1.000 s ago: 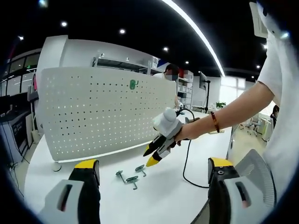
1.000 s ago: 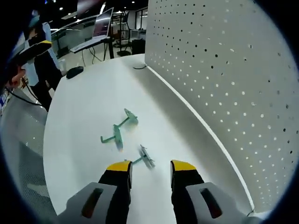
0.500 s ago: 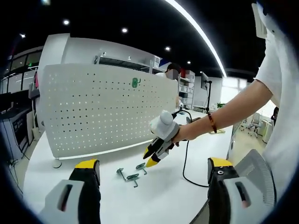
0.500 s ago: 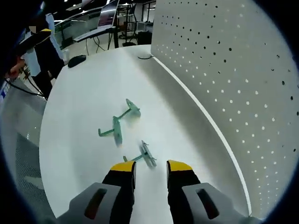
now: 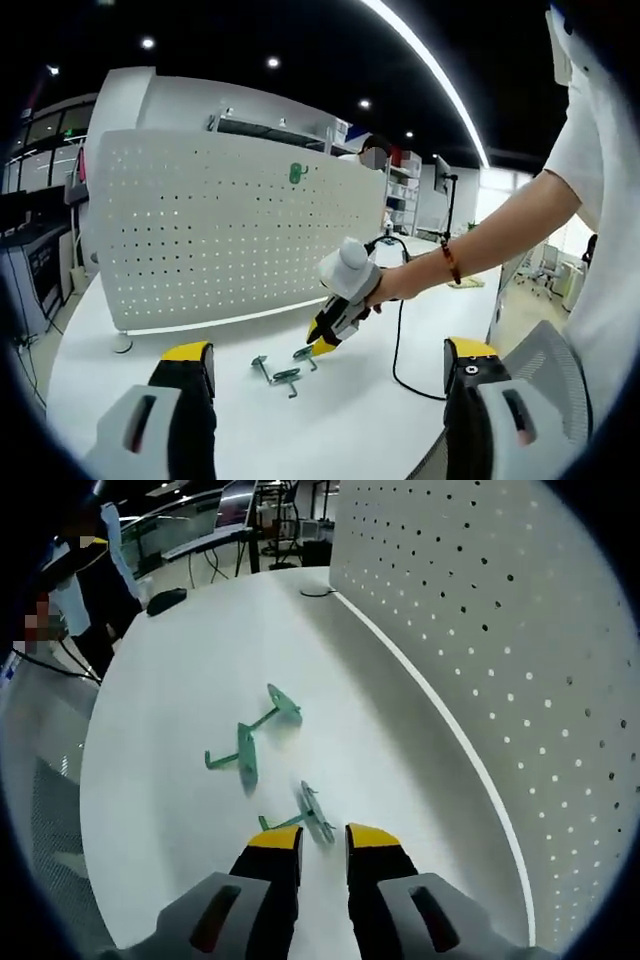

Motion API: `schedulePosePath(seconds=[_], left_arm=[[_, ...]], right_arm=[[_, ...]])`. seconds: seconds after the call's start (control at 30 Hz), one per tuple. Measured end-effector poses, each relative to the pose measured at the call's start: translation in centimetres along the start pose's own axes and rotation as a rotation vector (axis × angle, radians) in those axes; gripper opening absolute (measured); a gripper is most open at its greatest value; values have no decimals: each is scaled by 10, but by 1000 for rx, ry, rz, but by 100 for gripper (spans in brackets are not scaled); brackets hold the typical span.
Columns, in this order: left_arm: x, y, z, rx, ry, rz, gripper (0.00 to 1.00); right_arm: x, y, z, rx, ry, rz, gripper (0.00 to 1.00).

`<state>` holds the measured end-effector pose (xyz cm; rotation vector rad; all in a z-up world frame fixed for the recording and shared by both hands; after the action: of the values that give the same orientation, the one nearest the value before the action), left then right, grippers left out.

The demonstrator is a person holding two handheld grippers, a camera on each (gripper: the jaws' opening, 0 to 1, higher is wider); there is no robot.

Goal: Insert the hook assembly into the mounting plate slot until the hook locks in place.

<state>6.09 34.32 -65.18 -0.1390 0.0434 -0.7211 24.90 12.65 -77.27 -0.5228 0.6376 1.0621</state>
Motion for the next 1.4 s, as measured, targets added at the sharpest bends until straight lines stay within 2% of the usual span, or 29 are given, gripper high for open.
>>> schedulePosePath(seconds=[0.4, 0.53, 0.93, 1.13, 1.4], left_arm=[[3, 3, -1, -5, 3, 0, 97], [4, 2, -4, -10, 9, -5, 97], [2, 3, -3, -14, 6, 1, 97], [4, 4, -2, -7, 1, 13, 96], [6, 2, 1, -5, -13, 6, 96]], right_arm=[[7, 0, -2, -38, 20, 24, 11], [8, 0, -3, -33, 25, 30, 7], [6, 4, -7, -24, 33, 31, 3], [-2, 6, -5, -15, 18, 21, 2], [-13, 6, 5, 10, -38, -26, 2]])
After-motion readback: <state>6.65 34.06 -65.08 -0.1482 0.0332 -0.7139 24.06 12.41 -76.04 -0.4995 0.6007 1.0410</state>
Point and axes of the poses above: the point that each gripper's makers call its tool centre point, and the gripper's own axes: x roughly forward along the fingers, y roughly to its left, z roughly out of its top, the point moved 9 cm from there along -x, roughly backward along the fingers, and after that the axes turned 13 degrees about -y, right-handed, at the moved point
